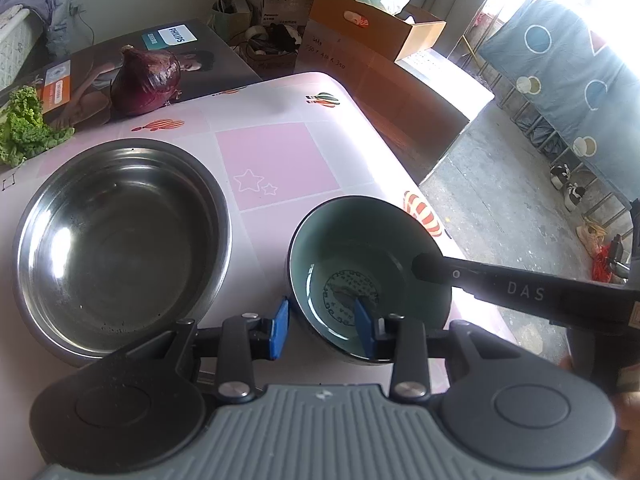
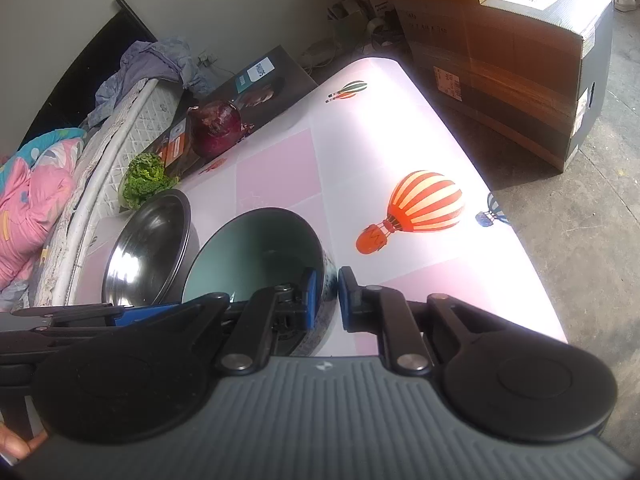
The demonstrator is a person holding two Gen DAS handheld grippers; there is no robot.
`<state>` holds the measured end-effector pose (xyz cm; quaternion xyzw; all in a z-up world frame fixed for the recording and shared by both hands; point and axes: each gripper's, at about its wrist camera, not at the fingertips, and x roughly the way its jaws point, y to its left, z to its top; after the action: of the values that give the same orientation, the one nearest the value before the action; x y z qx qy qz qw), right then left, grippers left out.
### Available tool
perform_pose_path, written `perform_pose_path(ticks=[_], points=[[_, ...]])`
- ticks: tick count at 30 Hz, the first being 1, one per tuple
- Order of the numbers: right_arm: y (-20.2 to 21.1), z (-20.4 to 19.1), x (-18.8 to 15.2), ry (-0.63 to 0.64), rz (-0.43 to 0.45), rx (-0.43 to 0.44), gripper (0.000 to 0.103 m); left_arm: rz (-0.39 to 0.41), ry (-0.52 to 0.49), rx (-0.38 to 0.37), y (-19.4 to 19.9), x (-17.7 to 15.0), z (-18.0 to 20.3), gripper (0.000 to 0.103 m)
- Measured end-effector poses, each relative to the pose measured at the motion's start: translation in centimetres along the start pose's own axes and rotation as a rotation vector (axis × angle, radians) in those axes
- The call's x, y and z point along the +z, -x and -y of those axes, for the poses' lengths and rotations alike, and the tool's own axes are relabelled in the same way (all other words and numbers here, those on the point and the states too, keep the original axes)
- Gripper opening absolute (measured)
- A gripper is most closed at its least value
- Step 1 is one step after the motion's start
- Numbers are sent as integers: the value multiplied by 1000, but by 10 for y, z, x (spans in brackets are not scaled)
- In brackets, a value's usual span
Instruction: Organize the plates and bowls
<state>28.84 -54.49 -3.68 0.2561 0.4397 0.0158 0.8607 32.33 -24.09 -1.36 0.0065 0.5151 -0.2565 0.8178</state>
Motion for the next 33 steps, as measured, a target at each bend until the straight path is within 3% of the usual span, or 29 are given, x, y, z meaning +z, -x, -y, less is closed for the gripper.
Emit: perform_pose_path(ticks=[14, 33], points=[[-26, 9, -1, -73, -37, 38, 18, -38, 37, 35, -22, 5, -2, 27], [-29, 2, -4, -84, -18, 45, 17, -23, 51, 18, -18, 3, -9, 27]])
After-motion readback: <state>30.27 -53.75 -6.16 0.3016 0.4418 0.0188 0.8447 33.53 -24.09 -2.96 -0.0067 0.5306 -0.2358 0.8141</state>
